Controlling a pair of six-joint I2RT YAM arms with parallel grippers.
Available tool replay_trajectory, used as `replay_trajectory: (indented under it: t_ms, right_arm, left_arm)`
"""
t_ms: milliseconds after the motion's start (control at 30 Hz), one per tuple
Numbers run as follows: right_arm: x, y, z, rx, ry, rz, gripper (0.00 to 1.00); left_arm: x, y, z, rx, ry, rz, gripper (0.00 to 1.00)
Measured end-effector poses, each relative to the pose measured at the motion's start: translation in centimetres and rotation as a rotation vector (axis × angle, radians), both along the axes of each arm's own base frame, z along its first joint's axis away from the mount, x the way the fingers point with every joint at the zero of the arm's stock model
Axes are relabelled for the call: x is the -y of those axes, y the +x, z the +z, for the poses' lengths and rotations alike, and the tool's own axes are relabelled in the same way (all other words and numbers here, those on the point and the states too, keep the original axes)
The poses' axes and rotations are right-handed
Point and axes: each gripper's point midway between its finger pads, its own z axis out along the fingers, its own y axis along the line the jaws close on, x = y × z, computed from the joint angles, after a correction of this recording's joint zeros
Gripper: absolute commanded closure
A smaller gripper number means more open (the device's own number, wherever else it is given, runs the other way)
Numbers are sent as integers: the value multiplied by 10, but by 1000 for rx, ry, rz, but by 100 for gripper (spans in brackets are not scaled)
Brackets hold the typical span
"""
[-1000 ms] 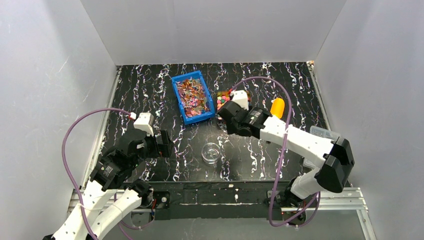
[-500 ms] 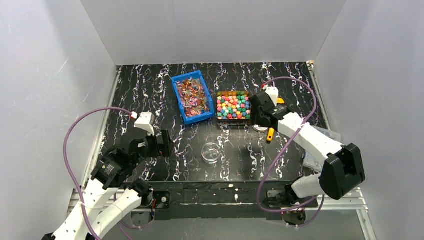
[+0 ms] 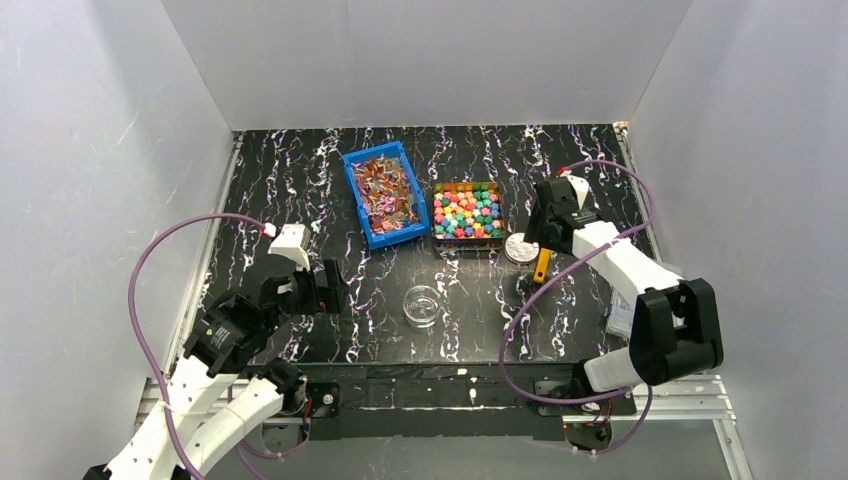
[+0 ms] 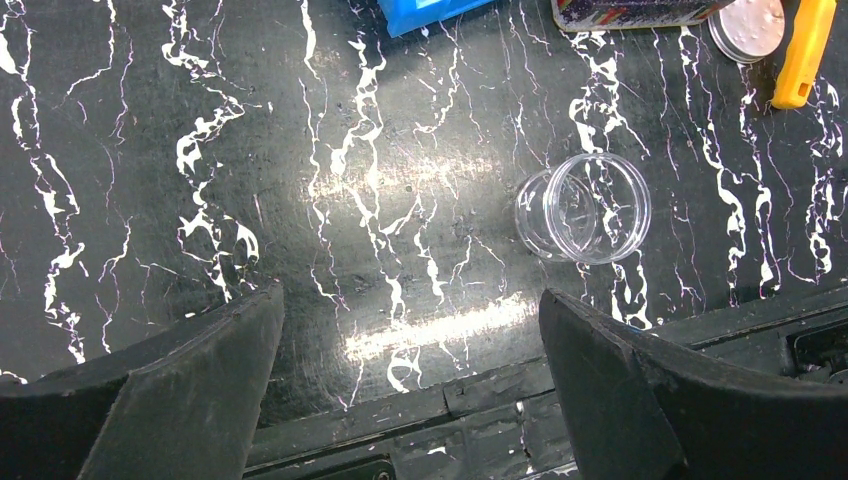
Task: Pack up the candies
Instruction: Pick up the spatula from the center of the board.
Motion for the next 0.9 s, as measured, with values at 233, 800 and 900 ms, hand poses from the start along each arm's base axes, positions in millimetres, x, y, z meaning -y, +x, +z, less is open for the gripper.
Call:
replay_trajectory:
  t_ms: [233, 800, 900]
  right_arm:
    - [6, 13, -18, -16, 26, -17, 33]
    - [21, 32, -62, -66, 37, -62, 56]
    - [22, 36, -64, -56, 38, -64, 73]
  left_arm:
    - [0, 0, 0, -2, 2, 0, 1]
    - [1, 3, -6, -28, 20, 0, 1]
    - [1, 3, -6, -29, 22, -1, 1]
